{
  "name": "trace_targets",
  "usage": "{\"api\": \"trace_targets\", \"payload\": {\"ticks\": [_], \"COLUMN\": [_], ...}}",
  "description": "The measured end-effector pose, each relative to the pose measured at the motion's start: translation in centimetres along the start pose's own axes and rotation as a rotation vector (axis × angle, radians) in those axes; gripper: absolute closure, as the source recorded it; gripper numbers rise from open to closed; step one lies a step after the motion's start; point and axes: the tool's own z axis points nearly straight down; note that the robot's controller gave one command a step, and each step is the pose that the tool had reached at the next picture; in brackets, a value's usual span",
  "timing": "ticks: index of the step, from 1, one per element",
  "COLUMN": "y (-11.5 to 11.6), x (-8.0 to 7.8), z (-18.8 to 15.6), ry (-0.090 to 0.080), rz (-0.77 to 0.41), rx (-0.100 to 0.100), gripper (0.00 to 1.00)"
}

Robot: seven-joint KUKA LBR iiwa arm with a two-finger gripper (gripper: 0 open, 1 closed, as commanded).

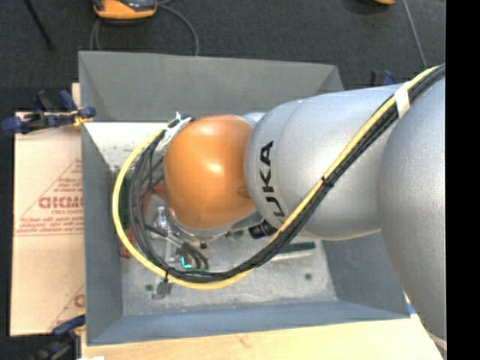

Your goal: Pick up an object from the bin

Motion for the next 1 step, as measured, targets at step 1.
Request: {"api": "trace_targets", "payload": {"ticks": [1], "y": [-0.1], "x": [-0.21], "z": [-0.42], "ry": [-0.008], "rz": [0.004], "rx": [-0.002], "gripper": [0.0]}}
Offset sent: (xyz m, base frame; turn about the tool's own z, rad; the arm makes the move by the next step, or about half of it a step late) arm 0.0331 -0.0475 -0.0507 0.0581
